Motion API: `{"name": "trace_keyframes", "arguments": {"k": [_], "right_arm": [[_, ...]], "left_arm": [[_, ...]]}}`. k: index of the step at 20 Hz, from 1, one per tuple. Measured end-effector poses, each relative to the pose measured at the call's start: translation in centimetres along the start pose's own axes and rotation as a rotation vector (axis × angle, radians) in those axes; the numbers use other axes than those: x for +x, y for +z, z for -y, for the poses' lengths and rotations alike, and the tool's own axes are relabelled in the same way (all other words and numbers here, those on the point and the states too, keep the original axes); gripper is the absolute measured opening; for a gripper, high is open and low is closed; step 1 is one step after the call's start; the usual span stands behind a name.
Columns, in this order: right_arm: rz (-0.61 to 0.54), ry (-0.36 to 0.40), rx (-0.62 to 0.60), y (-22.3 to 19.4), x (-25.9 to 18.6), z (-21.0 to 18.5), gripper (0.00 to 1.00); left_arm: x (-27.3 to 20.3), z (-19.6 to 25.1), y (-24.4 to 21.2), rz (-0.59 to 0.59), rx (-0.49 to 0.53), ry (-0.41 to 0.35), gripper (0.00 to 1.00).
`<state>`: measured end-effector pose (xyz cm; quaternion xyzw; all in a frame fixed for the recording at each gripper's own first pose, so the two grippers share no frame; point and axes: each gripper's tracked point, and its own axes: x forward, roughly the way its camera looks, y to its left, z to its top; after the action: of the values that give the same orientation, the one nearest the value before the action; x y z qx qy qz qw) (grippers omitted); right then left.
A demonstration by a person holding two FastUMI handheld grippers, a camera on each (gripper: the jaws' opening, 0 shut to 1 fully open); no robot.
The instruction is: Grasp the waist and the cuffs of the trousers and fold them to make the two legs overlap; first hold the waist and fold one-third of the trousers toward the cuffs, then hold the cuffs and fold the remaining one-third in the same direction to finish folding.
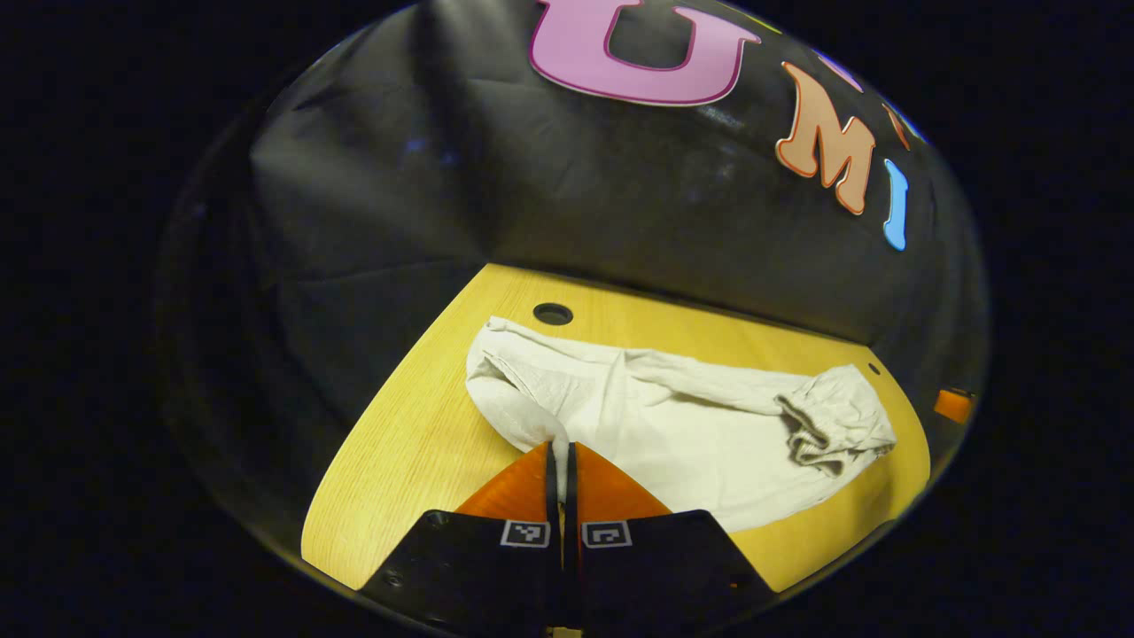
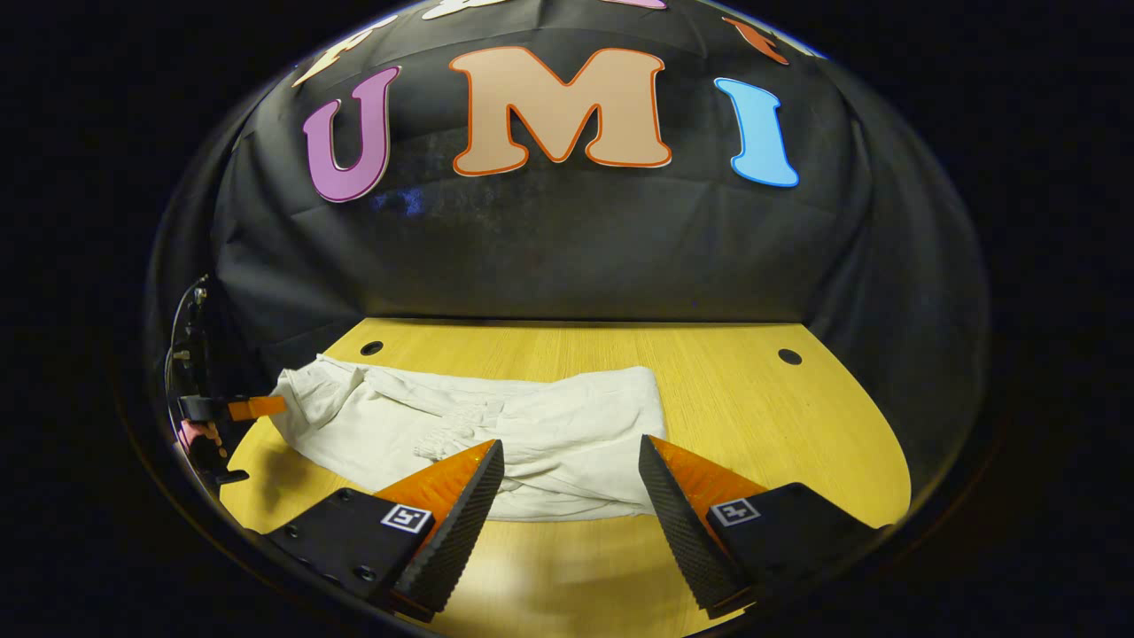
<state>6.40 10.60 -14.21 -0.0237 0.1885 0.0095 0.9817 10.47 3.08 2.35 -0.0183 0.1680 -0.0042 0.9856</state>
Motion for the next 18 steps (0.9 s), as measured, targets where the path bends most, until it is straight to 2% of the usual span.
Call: {"name": "trace_keyframes", "arguments": {"k": [1,6,9,13,14,18], "right_arm": [[-0.001,-0.003,-0.002,0.0,-0.2,0.5,0.98],[0.001,0.025,0.019,-0.2,-1.1,2.6,0.98],[-0.004,0.041,0.025,-0.2,-1.6,4.4,0.98],[-0.001,0.056,0.048,0.0,-1.9,7.1,0.98],[-0.002,0.061,0.053,0.0,-1.9,7.8,0.95],[-0.009,0.066,0.047,-0.3,-1.7,10.9,0.98]], "left_arm": [[-0.3,1.4,1.0,0.027,0.01,-0.02,0.0],[-1.4,9.6,4.3,0.095,0.048,-0.116,0.0],[-1.9,15.0,5.4,0.111,0.031,-0.169,0.0],[-2.7,21.8,7.1,0.132,0.055,-0.223,0.0],[-3.0,23.5,7.7,0.141,0.061,-0.242,0.0],[-3.8,29.9,9.1,0.169,0.077,-0.297,0.0]]}}
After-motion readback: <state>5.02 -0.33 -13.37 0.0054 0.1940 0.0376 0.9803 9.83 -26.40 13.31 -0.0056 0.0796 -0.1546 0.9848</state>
